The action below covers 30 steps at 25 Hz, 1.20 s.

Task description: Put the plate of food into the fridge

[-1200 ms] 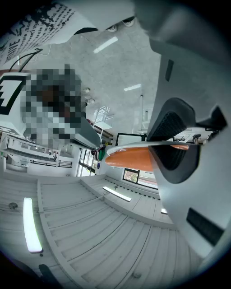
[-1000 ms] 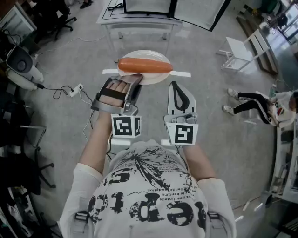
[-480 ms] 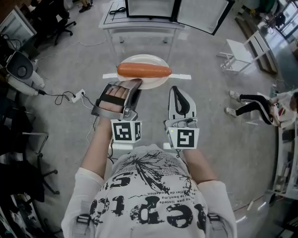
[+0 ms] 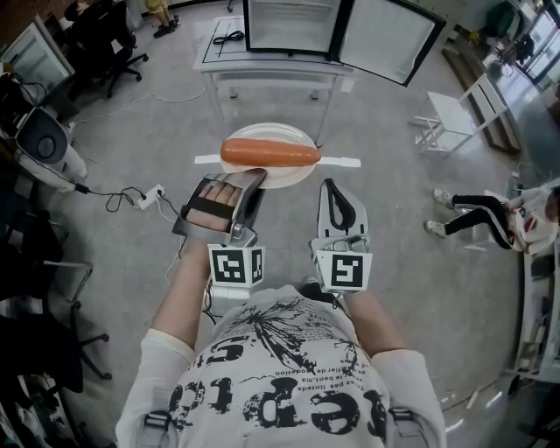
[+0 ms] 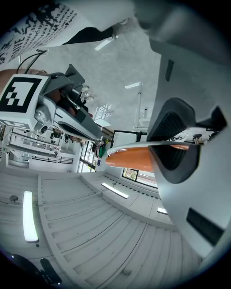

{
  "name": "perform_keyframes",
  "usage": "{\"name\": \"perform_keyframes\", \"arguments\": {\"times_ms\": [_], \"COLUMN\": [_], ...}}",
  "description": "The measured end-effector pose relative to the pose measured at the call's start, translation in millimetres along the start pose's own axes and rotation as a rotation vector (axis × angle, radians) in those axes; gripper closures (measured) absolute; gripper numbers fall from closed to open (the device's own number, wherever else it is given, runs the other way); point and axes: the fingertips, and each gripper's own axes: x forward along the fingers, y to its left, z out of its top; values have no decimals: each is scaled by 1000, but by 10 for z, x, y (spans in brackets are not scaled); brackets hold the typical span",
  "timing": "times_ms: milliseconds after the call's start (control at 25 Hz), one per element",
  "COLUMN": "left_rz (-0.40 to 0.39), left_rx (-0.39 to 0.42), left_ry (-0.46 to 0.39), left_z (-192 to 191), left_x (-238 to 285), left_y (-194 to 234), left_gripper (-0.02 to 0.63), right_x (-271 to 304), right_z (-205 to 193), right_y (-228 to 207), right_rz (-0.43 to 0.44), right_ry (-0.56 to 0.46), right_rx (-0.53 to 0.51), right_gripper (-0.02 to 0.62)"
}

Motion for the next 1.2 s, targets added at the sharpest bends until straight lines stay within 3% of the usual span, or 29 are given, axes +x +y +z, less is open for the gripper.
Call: {"name": "perform_keyframes", "arguments": {"times_ms": [400, 680, 960, 1200], "left_rz": [9, 21, 65, 49], "left_rx": [3, -12, -24, -32], "left_ry": [43, 106, 173, 205], "left_z": [131, 388, 528, 620], "left_x": [555, 1429, 2055, 2568], "left_y": [85, 248, 457, 499], "left_gripper": [580, 580, 581, 581], "right_x": [428, 1002, 1442, 1804], "right_z": [-269, -476, -548, -661], "right_y": [-487, -1323, -1927, -2326], "right_rz": [37, 110, 185, 220], "right_ry": [5, 7, -13, -24], "right_rx": [28, 45, 50, 35], "right_gripper": [594, 594, 594, 594]}}
